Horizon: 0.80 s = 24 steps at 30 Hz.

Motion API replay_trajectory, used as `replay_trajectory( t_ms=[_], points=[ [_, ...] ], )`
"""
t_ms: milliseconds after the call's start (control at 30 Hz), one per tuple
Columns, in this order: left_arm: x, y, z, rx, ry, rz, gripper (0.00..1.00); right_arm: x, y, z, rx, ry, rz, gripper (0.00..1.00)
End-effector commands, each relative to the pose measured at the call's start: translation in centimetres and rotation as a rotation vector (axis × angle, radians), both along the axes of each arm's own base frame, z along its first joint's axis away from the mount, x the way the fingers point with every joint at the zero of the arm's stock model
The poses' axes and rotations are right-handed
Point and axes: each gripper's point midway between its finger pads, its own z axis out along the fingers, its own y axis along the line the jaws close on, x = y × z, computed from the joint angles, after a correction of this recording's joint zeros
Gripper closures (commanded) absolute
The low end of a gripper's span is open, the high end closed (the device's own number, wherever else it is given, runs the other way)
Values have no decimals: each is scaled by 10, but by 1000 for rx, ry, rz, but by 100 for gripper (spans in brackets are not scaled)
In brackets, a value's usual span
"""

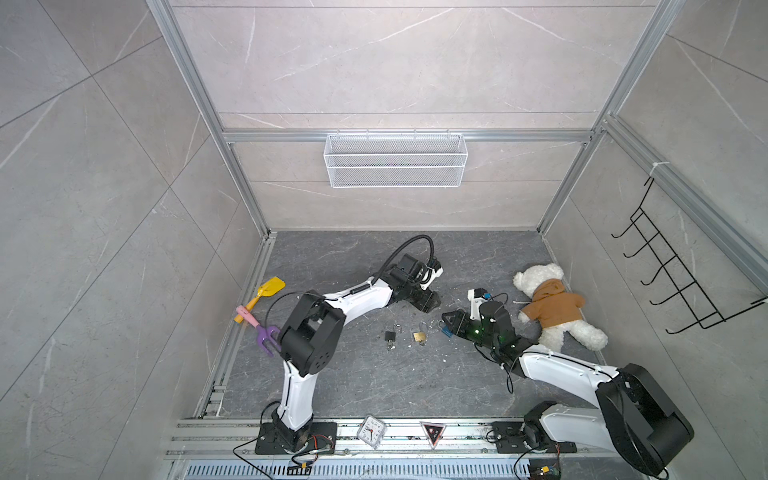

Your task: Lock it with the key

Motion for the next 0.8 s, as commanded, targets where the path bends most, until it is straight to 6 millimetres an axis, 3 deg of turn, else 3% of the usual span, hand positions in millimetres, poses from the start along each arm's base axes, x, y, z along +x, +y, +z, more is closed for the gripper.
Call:
replay_trajectory(
  t_ms=[0, 167, 267, 400, 567, 767],
  points=[
    [11, 17, 50, -123, -114, 165, 31, -12, -1, -9, -192, 55, 48, 58],
    [-10, 57, 53, -189, -41, 316, 32, -10, 10, -11, -336, 80, 34, 61],
    [-45, 56, 51, -239, 42, 195, 32, -12, 22, -24, -397, 118, 67, 60],
    [-67, 74, 39, -270, 71, 221, 33, -17, 38, -38, -476, 162, 115, 57],
    [-75, 104, 11, -278, 60, 310, 29, -16, 46, -38, -543, 174, 106, 51],
    [-75, 116, -3, -315, 120, 328, 28, -14, 51, -41, -570, 196, 105, 49]
  ],
)
